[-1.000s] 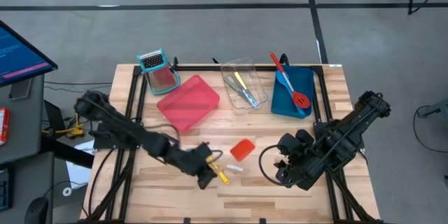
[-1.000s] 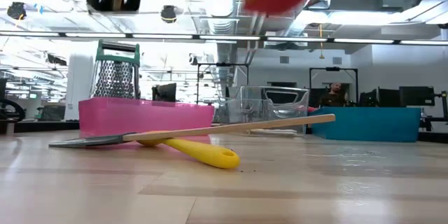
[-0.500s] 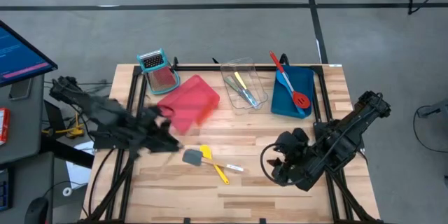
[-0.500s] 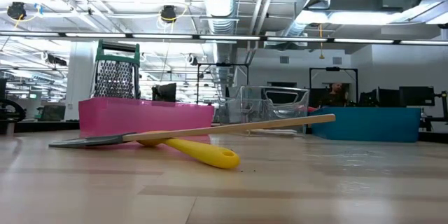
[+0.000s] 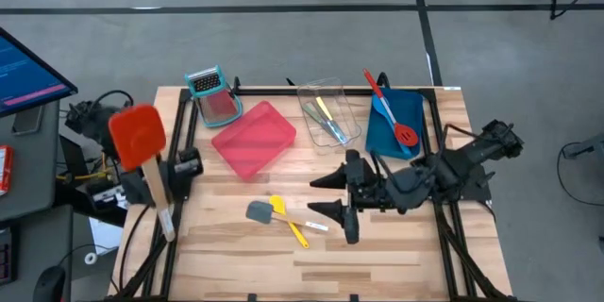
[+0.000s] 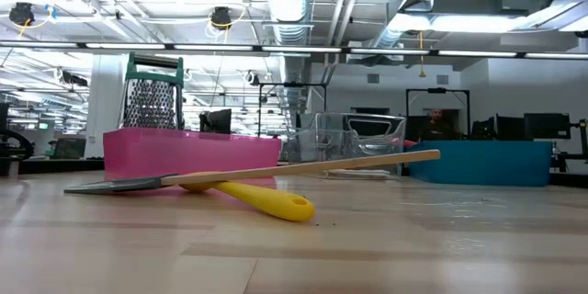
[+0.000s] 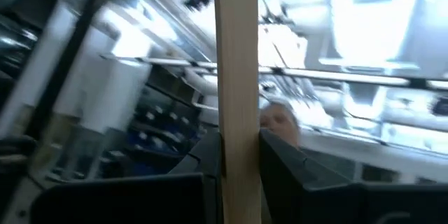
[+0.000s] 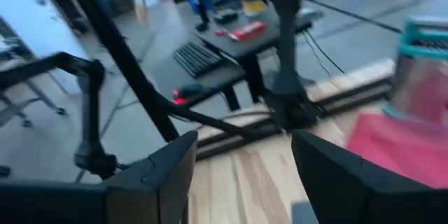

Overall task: Pick & Place Kitchen Items
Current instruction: Put the red spatula into the red bin

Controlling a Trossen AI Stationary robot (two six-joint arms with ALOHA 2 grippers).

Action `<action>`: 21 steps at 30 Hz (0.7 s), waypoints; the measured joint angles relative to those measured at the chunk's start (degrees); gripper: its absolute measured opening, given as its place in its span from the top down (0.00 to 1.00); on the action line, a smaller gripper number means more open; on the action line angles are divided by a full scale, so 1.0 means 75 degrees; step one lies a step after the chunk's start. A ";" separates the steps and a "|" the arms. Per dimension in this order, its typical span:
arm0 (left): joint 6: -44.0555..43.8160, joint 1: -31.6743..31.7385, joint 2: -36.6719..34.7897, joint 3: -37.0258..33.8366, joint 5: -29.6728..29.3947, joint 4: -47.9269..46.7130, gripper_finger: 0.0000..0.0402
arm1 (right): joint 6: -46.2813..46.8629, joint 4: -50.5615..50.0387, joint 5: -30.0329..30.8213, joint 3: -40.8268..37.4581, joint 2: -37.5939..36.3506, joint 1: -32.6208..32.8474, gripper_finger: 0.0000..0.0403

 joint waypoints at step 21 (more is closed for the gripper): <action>-0.0050 0.0006 0.0009 -0.0003 0.0929 0.1306 0.87 | -0.0127 -0.0104 -0.0982 0.0000 0.0000 -0.0884 0.42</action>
